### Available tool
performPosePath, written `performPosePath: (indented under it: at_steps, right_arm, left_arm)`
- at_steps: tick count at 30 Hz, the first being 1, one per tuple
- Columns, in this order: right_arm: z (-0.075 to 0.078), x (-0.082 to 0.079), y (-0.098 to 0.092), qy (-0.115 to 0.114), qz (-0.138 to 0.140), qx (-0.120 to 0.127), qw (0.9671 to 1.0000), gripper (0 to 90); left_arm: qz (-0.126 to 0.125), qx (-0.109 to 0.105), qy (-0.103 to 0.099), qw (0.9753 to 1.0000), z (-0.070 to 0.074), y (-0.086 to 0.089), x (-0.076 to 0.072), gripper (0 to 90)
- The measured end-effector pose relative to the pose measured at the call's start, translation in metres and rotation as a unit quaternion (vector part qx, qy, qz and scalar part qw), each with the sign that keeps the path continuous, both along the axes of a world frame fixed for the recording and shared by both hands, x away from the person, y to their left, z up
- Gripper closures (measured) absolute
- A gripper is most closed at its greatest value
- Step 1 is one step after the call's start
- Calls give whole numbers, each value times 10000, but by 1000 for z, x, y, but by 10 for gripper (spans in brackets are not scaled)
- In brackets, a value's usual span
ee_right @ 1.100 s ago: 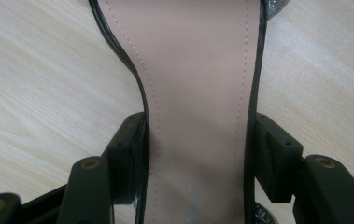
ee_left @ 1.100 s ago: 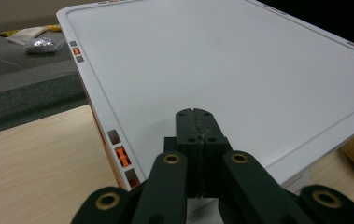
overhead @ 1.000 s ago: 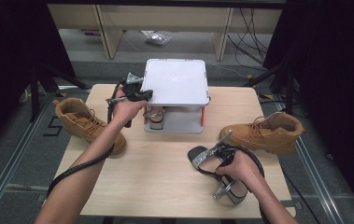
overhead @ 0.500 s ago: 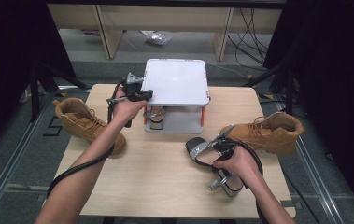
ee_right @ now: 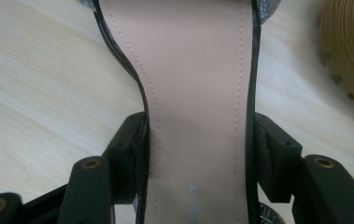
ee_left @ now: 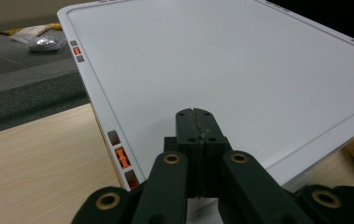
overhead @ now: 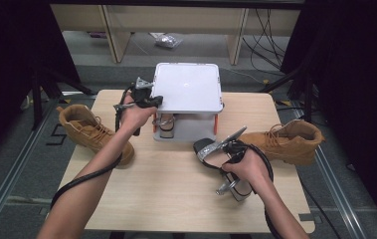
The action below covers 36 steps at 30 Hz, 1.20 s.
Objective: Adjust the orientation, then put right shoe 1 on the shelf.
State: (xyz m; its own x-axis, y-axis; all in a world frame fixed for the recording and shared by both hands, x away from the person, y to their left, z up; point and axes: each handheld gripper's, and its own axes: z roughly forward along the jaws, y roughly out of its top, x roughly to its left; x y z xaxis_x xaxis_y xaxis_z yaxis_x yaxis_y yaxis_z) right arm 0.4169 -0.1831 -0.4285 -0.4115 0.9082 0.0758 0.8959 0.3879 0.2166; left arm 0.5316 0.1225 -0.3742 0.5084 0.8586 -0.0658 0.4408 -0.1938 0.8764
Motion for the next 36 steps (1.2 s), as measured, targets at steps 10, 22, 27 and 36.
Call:
performPosePath:
  at_steps: [10,22,27,36]
  right_arm:
    - [5,17,16,-164,-283,103,9994,441]
    - [2,36,37,-197,-696,180,9972,441]
    - [0,42,46,-337,-967,228,9945,442]
    - [-6,57,61,-508,-1171,232,9915,441]
  left_arm:
    - [19,-53,11,10000,-1,1,0,895]
    - [5,-52,1,10000,-1,0,0,895]
    - [59,-134,-37,9999,-2,-1,-1,895]
    - [19,-74,12,10000,-1,1,0,895]
